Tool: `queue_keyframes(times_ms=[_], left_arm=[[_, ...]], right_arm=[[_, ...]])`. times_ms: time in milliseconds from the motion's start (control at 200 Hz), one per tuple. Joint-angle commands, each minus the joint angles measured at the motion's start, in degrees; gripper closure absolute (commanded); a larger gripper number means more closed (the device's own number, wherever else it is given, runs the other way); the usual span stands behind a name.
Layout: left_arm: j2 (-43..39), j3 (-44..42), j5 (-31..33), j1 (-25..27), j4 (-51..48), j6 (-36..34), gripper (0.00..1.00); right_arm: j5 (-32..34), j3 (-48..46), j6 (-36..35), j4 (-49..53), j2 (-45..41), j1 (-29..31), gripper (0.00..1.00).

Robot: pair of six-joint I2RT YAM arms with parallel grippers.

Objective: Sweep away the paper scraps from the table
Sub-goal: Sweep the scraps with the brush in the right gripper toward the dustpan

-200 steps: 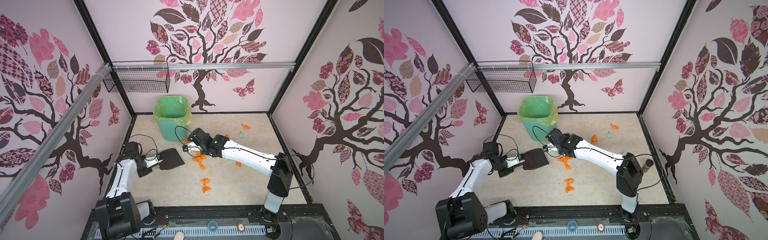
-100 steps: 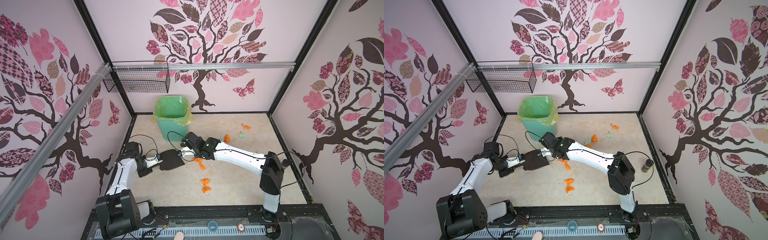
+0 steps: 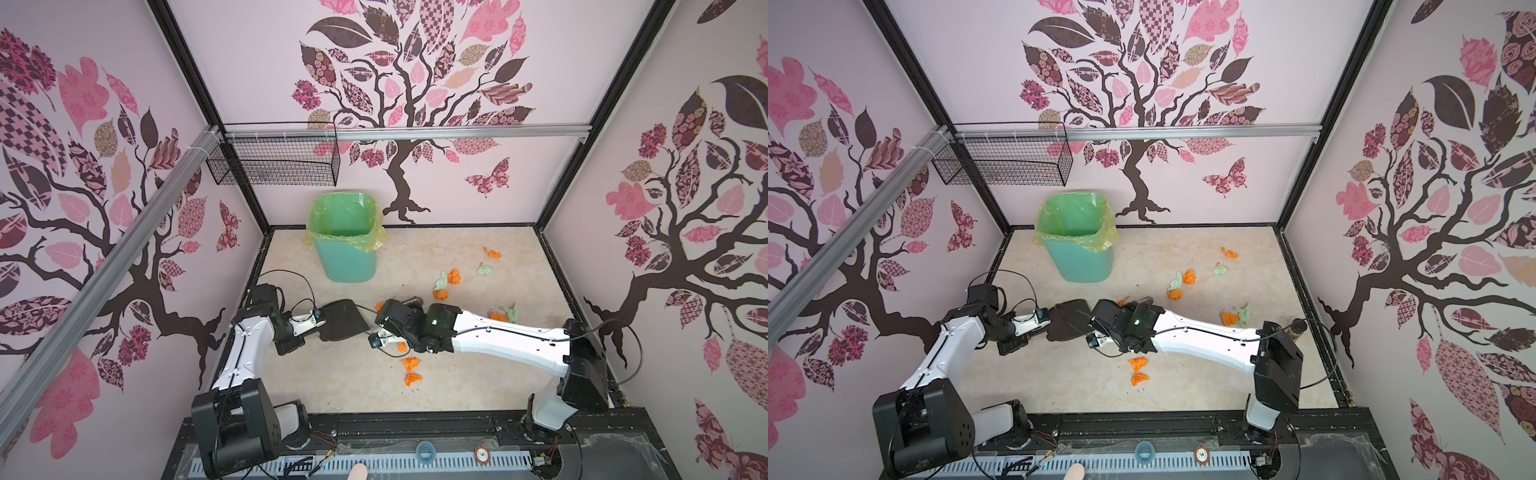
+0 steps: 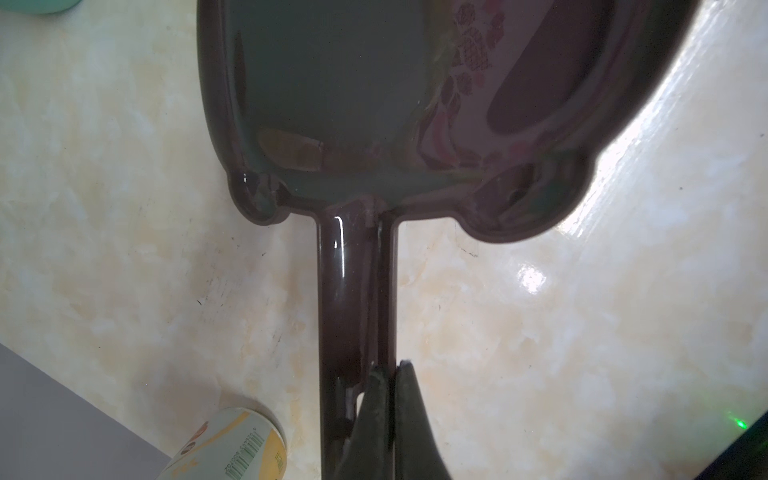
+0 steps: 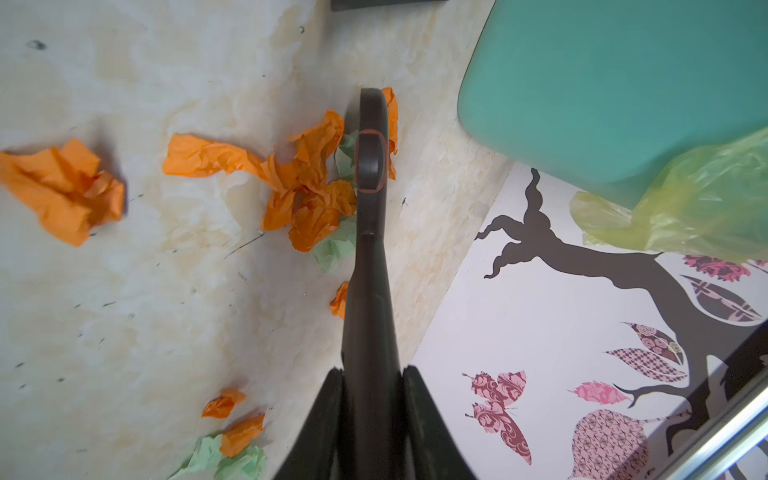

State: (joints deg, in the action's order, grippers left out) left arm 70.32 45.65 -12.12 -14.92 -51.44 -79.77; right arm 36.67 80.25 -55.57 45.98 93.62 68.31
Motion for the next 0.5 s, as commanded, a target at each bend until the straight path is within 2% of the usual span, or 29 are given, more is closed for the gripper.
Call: queue_keyframes(times_ms=[0,120,185,265,495], left_arm=[[-0.8,-0.3,-2.1,-0.2,-0.9,-0.3,1.00],[-1.2,-0.1,-1.8,-0.3,-1.7,-0.1,1.00],[-1.8,-0.4,-1.5,-0.3,-1.6,-0.2,1.00],[-2.0,-0.8,-1.6,-0.3,-1.3,-0.4,1.00],[-2.2,-0.3,-1.4,-0.3,-2.7,-1.2,1.00]], right_arm=[[5.9,1.6,4.6,5.7,-5.2,2.5,1.00],[9.6,7.0,5.4,8.5,-5.1,3.5,1.00],[9.6,7.5,3.1,5.4,-5.1,3.2,1.00],[7.4,7.7,-1.0,-0.9,-3.8,1.8,1.00],[-0.8,13.4,-6.2,-8.4,7.3,-7.6,1.00]])
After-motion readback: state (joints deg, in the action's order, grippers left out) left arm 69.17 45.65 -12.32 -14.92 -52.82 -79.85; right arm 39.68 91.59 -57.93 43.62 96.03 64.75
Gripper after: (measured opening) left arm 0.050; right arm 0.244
